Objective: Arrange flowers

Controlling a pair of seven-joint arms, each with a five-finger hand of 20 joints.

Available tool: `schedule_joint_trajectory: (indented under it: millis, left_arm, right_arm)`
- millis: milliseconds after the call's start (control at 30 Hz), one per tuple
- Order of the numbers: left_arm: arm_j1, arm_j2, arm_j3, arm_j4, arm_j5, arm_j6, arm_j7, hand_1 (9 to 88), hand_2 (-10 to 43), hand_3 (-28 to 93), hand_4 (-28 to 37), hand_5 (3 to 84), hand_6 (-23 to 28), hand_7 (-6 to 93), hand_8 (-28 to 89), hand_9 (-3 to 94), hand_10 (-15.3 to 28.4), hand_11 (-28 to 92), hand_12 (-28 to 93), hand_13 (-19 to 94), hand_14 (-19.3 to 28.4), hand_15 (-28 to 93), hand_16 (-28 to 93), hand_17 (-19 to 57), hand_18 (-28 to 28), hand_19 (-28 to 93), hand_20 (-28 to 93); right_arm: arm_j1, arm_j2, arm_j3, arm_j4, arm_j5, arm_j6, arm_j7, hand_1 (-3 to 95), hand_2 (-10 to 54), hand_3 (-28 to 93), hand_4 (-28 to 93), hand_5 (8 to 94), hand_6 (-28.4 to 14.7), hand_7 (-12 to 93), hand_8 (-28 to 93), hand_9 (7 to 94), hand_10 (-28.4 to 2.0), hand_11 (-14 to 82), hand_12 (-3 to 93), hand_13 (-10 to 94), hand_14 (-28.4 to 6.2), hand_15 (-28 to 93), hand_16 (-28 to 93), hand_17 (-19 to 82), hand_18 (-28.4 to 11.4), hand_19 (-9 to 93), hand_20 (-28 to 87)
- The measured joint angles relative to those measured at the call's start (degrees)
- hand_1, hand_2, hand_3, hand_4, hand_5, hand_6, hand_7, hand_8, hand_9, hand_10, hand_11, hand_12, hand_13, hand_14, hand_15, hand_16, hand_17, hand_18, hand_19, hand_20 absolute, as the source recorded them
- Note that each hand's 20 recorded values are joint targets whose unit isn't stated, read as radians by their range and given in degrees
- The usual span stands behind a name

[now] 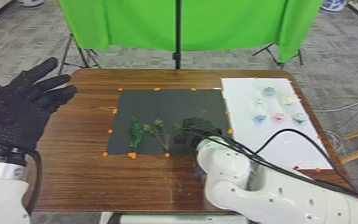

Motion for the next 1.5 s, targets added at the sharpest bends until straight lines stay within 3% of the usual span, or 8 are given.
schedule_joint_trajectory:
  millis: [300,667,767,900,1100,1300,1500]
  left_arm:
    - [-0.58,-0.06,0.25,0.05,0.03,-0.04,-0.39,21.6,8.2,78,-25.4,36.9,9.7,14.4,-9,33.7,20.5,33,12,26,28.4,62,-13,-5.1,26.0,63,26]
    - [1.06,-0.06,-0.62,-0.05,-0.02,-0.02,0.72,21.7,8.2,78,-25.5,36.8,9.5,14.7,-9,33.6,20.3,33,11,26,28.2,62,-13,-5.0,25.9,63,25]
    - [1.14,-0.06,-0.62,-0.05,-0.07,0.00,1.01,21.6,8.2,78,-25.5,36.8,9.5,14.8,-9,33.6,20.5,33,12,26,28.3,62,-13,-5.1,26.0,63,25]
    - [1.32,0.01,-0.63,-0.05,-0.09,0.00,1.37,21.7,8.2,78,-25.5,36.9,9.6,14.8,-9,33.7,20.8,33,11,26,28.3,62,-13,-5.2,26.1,63,25]
    - [1.99,0.18,-0.87,-0.13,-0.11,0.01,2.16,21.6,8.2,78,-25.8,37.1,9.8,14.5,-9,33.7,21.1,33,11,26,28.4,61,-13,-5.3,26.1,63,25]
    - [2.05,0.28,-0.70,-0.20,-0.11,0.01,2.17,21.5,8.2,78,-25.9,37.2,9.9,14.4,-9,33.6,21.3,32,12,26,28.4,61,-12,-5.4,26.1,63,25]
    - [1.07,0.26,0.27,-0.12,-0.05,-0.05,1.29,21.5,8.2,78,-25.8,37.2,10.0,14.4,-9,33.7,21.3,32,12,26,28.4,61,-12,-5.4,26.2,63,25]
  right_arm:
    - [0.62,0.12,-0.22,0.42,-1.03,1.23,0.23,22.7,8.2,75,-21,83.2,-2.4,11,-12,93.7,-12.2,36.2,16.1,94,-8.3,54,22,49,-27.0,93,28]
    - [1.43,1.95,0.35,-2.00,-2.29,4.05,-0.82,22.5,6.9,76,-21,84.2,-2.4,12,-12,93.7,-12.2,36.9,15.7,94,-8.3,55,21,50,-27.2,93,28]
    - [1.44,2.37,1.51,-2.25,-2.29,4.64,-1.04,22.7,6.5,76,-21,76.4,-3.9,11,-11,92.6,-14.3,27.3,17.1,91,-9.4,49,21,47,-26.7,93,17]
    - [1.34,3.37,4.26,-2.08,-1.84,5.80,-0.91,24.7,4.7,75,-20,68.2,-4.7,11,-11,88.6,-16.0,23.7,16.8,88,-10.8,46,19,46,-25.0,92,2]
    - [1.82,7.34,6.29,-0.69,-1.63,13.56,0.18,27.4,1.9,74,-21,61.4,-4.9,12,-10,86.3,-16.6,23.2,16.3,87,-10.4,46,19,46,-24.5,92,-2]
    - [0.19,11.84,10.92,0.84,-1.61,12.22,2.24,28.9,-1.0,74,-21,56.7,-4.9,11,-11,85.1,-17.2,22.2,15.4,87,-10.1,45,19,47,-23.8,92,-5]
    - [-0.69,15.66,10.86,2.54,-1.59,10.98,3.95,30.0,-2.0,74,-21,51.7,-4.3,11,-10,83.9,-17.1,22.3,15.3,86,-9.9,46,19,46,-23.7,93,-6]
